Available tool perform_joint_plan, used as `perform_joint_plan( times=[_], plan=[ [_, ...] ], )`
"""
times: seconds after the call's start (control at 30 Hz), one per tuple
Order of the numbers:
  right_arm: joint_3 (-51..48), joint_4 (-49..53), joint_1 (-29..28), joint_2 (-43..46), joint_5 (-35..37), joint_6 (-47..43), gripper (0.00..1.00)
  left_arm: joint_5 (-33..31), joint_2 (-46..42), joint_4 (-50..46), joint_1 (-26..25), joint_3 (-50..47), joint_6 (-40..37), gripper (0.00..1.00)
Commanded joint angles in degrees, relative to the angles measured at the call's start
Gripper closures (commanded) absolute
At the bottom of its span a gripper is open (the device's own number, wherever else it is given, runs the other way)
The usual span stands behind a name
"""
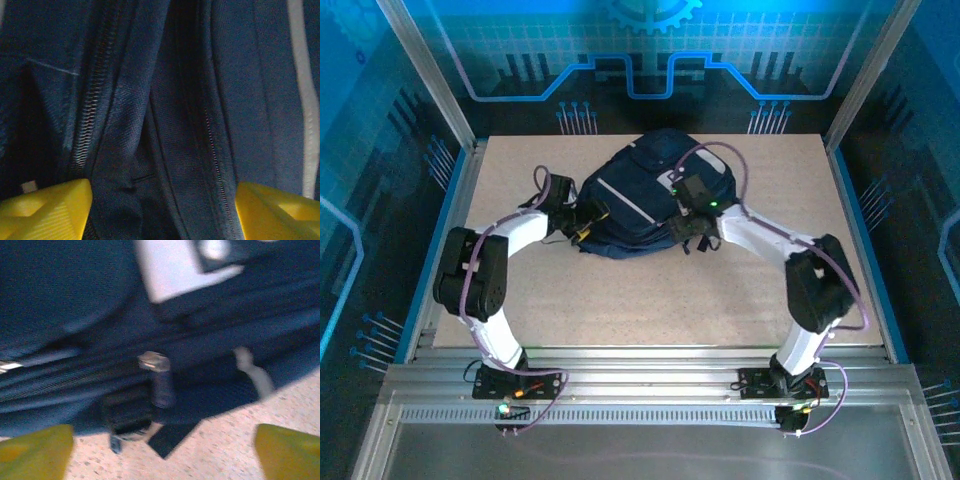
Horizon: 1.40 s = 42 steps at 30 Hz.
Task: Pack the student bag
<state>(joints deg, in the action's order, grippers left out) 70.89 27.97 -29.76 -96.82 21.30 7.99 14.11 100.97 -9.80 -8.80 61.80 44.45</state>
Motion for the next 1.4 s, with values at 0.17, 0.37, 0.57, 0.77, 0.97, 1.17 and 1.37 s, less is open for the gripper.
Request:
perform_joint_plan(
  times=[0.17, 0.37, 0.57, 0.77, 0.97, 1.17, 1.37],
  plan=[
    [-16.9, -15.1, 16.0, 12.4, -0.1, 2.1, 0.0, -19.9, -11.0, -12.8, 2.0, 2.7, -18.3, 0.01],
    [-35.4, -44.6, 21.5, 17.3, -1.6, -3.8, 0.0, -35.1, -15.1, -6.9, 3.7, -3.3, -24.9, 0.01],
    [-44.1, -65.9, 23.2, 13.2, -4.0, -6.5, 0.0, -42.4, -15.5, 8.2, 5.2, -14.1, -31.1, 0.01],
    [-49.5, -77.2, 25.5, 11.0, -10.1, -6.2, 0.0, -39.5, -15.6, 30.5, 5.5, -26.3, -35.6, 0.01],
    [-47.8, -74.0, 26.3, 11.0, -11.3, -5.4, 0.0, -32.9, -18.2, 55.0, 6.2, -38.5, -42.0, 0.01],
    [-47.3, -73.2, 24.9, 10.9, -8.5, -6.0, 0.0, -26.3, -11.1, 73.7, 8.8, -45.2, -41.7, 0.01],
    [-47.2, -73.1, 24.6, 10.8, -8.1, -6.2, 0.0, -28.0, -12.1, 72.7, 8.8, -45.3, -41.0, 0.01]
  ],
)
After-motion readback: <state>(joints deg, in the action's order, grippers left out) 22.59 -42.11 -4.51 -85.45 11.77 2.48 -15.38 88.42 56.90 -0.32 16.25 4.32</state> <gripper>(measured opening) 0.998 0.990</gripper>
